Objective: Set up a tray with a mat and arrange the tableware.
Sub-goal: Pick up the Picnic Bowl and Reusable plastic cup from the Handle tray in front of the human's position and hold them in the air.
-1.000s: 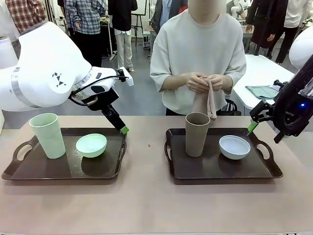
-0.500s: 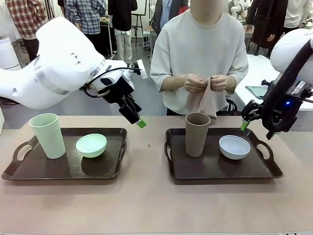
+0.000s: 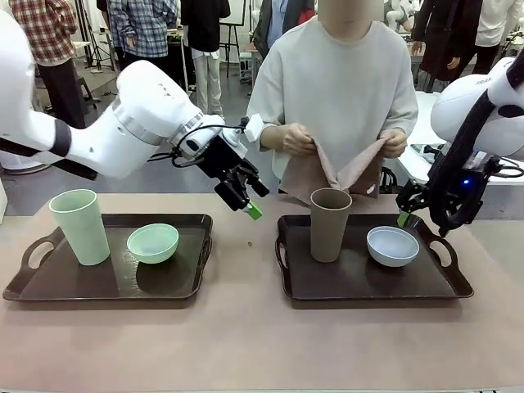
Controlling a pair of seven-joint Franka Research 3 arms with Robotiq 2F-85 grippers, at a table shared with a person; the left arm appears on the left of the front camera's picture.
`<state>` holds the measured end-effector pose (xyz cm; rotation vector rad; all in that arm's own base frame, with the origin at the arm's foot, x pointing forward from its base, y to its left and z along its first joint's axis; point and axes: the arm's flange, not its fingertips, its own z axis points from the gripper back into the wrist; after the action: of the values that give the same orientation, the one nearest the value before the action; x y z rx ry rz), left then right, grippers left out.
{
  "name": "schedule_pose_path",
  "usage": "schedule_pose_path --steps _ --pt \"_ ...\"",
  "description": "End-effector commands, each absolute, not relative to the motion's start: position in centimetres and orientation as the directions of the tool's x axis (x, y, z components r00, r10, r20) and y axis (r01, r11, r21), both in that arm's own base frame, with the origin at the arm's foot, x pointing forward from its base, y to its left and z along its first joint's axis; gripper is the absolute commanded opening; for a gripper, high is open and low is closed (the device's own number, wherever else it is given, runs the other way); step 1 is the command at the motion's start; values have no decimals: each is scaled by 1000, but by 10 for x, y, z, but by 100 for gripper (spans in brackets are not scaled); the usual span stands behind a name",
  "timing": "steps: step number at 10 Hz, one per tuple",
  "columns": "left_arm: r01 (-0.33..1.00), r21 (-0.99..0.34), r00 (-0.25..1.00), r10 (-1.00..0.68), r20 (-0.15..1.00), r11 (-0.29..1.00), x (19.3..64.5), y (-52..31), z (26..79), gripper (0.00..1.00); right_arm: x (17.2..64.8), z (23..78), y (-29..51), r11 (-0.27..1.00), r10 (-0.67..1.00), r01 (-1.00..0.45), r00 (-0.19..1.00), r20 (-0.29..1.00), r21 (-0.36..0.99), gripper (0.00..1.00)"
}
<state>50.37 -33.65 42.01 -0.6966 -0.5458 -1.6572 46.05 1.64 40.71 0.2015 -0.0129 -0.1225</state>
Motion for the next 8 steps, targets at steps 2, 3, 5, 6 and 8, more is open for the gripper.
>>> schedule_pose_path --steps 2,3,5,6,8 --pt "982 22 -142 -659 739 -187 512 -360 415 100 467 405 17 975 -94 89 995 14 206 100" --pt "977 2 -152 -688 710 -213 511 -347 415 100 462 406 18 973 -115 112 993 0 200 100" --pt "977 2 -152 -688 710 -213 511 -347 415 100 462 406 18 973 -115 112 993 0 200 100" --pt "977 2 -152 -688 710 -213 511 -347 415 100 462 406 18 973 -115 112 993 0 200 100" --pt "979 10 -150 -681 717 -205 517 -352 413 100 463 405 17 973 -114 112 993 -1 201 100"
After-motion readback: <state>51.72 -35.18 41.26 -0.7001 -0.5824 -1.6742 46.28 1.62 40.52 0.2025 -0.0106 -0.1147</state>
